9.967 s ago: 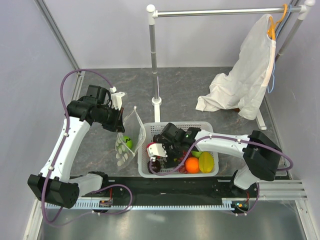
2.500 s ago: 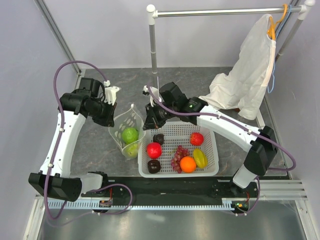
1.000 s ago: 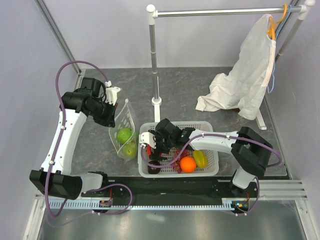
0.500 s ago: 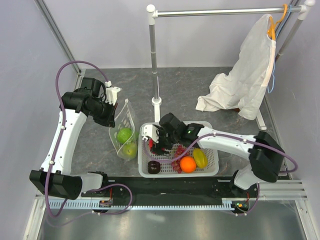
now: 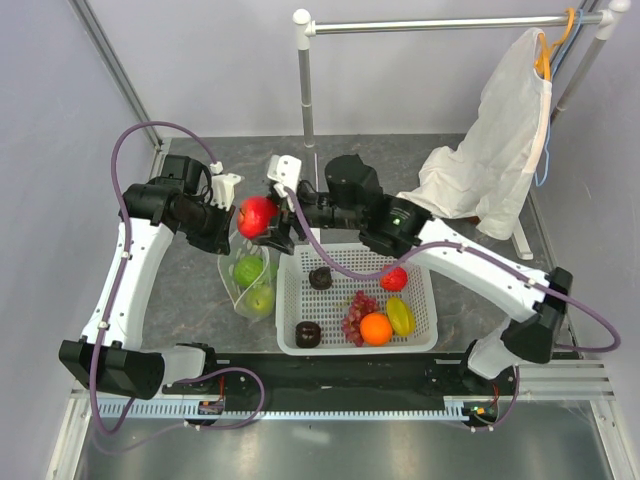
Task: Place the food in the zip-top bag and seal the zipper
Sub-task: Place the fake fruit in the zipper food storage bag, then pick up the fake fruit from the bin, then place the fake fruit in the zipper food storage bag, then pick up the fake fruit from the bin, then place the fake fruit in the zipper food storage bag, then adjust the zipper food storage bag at the center of the board.
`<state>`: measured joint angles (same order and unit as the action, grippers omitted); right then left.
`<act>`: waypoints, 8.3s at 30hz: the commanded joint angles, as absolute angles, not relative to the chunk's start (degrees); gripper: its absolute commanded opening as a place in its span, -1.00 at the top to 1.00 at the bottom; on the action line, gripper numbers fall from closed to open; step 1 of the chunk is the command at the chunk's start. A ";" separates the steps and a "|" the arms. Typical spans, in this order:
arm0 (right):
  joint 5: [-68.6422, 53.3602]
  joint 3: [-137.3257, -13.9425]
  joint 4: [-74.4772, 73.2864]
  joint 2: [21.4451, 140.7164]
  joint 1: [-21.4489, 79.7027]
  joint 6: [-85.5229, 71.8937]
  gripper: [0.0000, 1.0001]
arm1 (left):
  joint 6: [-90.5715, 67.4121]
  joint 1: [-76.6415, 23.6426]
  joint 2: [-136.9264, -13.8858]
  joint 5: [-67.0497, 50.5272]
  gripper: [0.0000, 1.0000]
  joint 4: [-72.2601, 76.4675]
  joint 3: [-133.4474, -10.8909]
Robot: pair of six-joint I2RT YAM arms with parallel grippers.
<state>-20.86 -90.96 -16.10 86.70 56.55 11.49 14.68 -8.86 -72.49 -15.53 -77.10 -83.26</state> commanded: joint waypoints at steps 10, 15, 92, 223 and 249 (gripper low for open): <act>-20.13 -86.93 -4.49 98.52 59.33 4.84 0.06 | 15.64 -9.05 -72.25 -18.98 0.96 -82.09 -87.89; -16.97 -87.10 -7.99 99.67 59.24 4.48 -0.10 | 15.91 -8.97 -72.07 -19.42 0.96 -82.35 -87.80; -19.24 -56.77 -20.82 75.16 51.33 34.90 0.15 | 16.70 -9.05 -72.51 -18.02 0.96 -81.39 -84.73; 3.24 -96.94 -21.27 100.02 61.87 2.99 -0.92 | 15.12 -8.88 -77.78 -22.06 0.96 -80.60 -88.24; -19.50 -81.65 -23.12 92.10 53.44 -18.01 -0.12 | 14.94 -8.96 -76.73 -22.76 0.96 -80.16 -87.19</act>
<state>-12.12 -81.91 -27.75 91.88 52.95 -13.61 14.66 -9.02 -77.69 -21.10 -77.67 -86.30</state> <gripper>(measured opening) 0.563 0.027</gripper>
